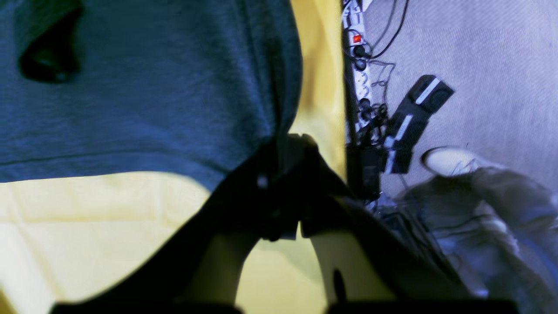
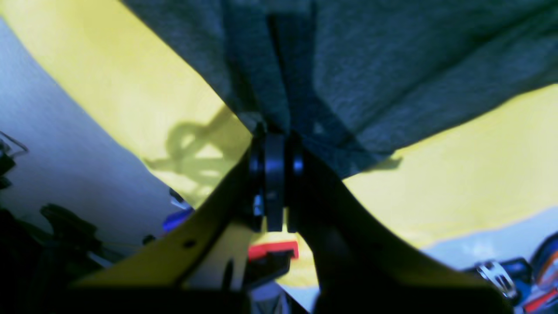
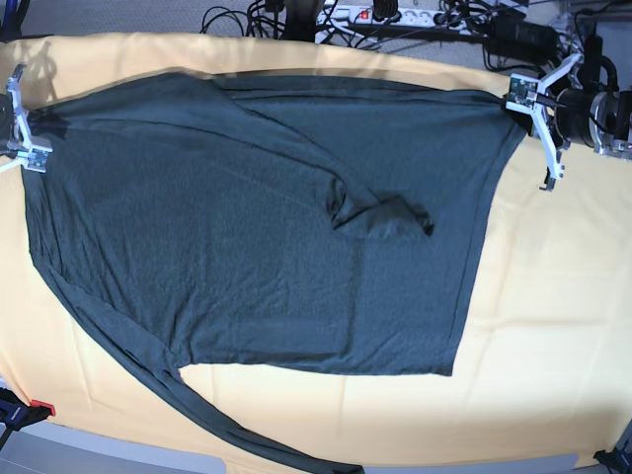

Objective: Fold the T-shirt properly
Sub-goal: 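Pull the held side edge over toward the shirt's middle with both grippers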

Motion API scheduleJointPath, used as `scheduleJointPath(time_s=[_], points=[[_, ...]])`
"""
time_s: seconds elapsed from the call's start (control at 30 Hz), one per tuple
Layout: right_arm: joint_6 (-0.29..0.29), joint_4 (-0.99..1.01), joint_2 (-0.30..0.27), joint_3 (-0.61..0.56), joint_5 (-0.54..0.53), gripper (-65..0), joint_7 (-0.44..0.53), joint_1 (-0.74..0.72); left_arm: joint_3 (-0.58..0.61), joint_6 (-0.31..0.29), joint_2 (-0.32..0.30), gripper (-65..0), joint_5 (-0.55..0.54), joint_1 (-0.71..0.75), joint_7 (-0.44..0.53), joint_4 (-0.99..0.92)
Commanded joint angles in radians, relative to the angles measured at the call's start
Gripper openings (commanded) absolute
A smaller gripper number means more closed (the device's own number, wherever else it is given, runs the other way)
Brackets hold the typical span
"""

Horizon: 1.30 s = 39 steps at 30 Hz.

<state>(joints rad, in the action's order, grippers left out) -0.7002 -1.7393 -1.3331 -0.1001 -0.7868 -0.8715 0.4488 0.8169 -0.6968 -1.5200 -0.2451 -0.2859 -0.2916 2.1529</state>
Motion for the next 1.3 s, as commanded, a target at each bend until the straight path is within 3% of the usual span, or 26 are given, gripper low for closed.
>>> scheduleJointPath(time_s=[0.0,0.53,0.63,0.9,1.07,1.27], points=[[0.002,-0.016,-0.036,0.017,0.002,-65.0,-0.015,-0.010,-0.012,-0.001,-0.026,-65.0,0.005,-0.011,0.000,0.006],[0.002,-0.033,-0.041,0.018,0.010,-65.0,0.041,-0.050,-0.013,-0.001,-0.005,-65.0,0.001,-0.139,0.000,0.000],[0.002,-0.033,-0.040,0.018,0.016,-65.0,0.069,-0.050,-0.013,-0.001,0.036,-65.0,0.001,-0.159,0.001,-0.032],[0.002,-0.032,0.028,0.018,0.189,-65.0,0.201,-0.050,-0.013,-0.001,0.175,-65.0,0.001,-0.212,0.004,-0.196],[0.079,-0.032,0.042,0.018,0.281,-65.0,0.208,-0.050,-0.013,0.040,0.230,-65.0,0.000,-0.247,0.010,-0.272],[0.131,-0.032,0.043,0.018,0.371,-65.0,0.306,-0.050,-0.013,0.039,0.279,-65.0,0.001,-0.263,0.030,-0.314]])
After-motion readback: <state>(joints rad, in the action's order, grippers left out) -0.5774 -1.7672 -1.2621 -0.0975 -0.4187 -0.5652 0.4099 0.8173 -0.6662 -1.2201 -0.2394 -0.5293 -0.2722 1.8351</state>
